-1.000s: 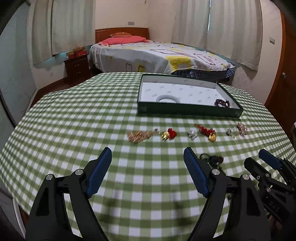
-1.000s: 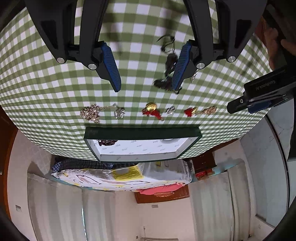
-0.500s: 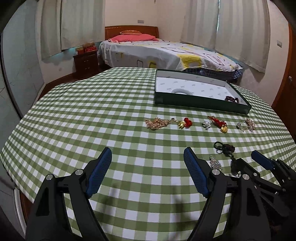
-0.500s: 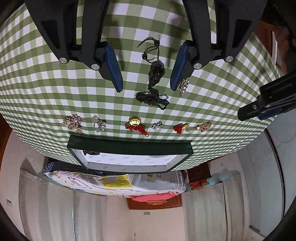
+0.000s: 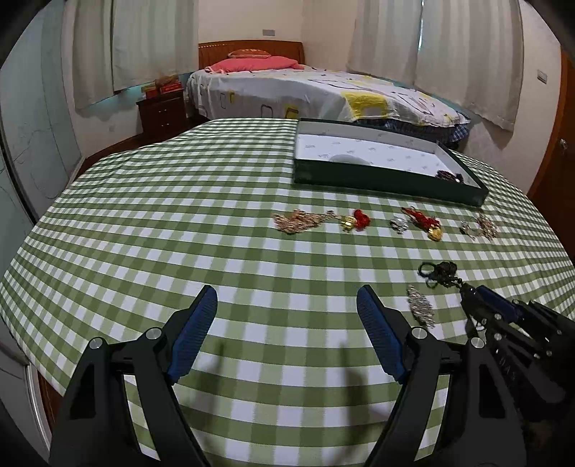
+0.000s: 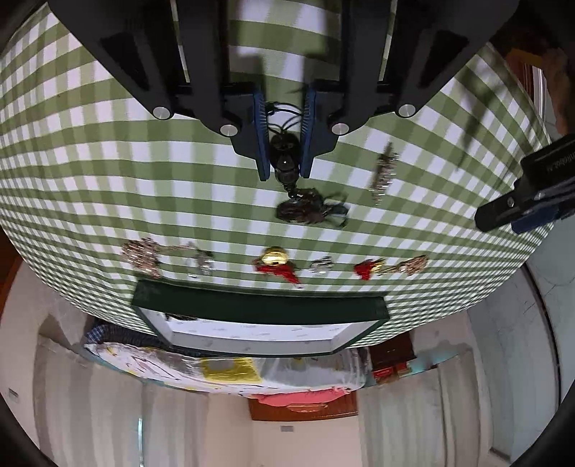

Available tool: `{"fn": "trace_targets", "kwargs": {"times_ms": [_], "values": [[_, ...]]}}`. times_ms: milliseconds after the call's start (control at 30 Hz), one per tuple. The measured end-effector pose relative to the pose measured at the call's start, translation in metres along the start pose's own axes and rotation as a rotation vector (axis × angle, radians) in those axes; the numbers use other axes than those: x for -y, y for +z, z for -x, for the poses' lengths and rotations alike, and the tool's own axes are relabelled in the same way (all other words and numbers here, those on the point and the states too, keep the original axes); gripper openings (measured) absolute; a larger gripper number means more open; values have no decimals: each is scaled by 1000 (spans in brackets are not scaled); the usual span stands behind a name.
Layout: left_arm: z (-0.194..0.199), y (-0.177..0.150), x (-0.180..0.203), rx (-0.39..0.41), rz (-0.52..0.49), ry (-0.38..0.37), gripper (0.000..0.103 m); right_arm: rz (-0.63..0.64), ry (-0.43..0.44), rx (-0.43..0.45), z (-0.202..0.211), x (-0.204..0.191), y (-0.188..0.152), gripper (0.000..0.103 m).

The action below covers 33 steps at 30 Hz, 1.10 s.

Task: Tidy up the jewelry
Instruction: 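Grasp the silver rhinestone brooch with the left tool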

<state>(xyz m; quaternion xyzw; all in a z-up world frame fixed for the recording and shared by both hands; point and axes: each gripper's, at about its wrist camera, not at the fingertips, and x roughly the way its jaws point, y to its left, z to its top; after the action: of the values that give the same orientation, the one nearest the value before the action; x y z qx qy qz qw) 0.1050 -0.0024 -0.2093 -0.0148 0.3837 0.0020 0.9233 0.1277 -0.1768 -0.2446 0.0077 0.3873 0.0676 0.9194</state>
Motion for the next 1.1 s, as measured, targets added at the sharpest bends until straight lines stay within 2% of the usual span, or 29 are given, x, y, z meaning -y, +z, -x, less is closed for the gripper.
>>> {"fn": "trace_targets", "kwargs": {"times_ms": [367,467,567,633,667,767,833,900,1100], "values": [[-9,-1,64,-14,-117,-74,78,-187,-97,26,20,86,-8,18],[-17,-1,76,-22,-140,-79,75,-230,-106,31,25,102,-11,18],[-30,-3,86,-62,-161,-75,62,-255,-101,34,27,111,-14,18],[-36,-6,87,-85,-159,-87,48,-263,-92,36,28,112,-14,18],[-39,-7,87,-100,-154,-103,46,-261,-89,38,28,112,-14,18],[-37,-8,86,-90,-155,-117,33,-257,-82,41,27,110,-14,18],[-36,-9,86,-84,-160,-139,19,-258,-74,39,26,109,-13,18],[-35,-10,86,-79,-164,-154,13,-256,-70,37,26,107,-13,18],[-34,-11,82,-69,-155,-173,13,-247,-48,41,26,101,-11,18]]}}
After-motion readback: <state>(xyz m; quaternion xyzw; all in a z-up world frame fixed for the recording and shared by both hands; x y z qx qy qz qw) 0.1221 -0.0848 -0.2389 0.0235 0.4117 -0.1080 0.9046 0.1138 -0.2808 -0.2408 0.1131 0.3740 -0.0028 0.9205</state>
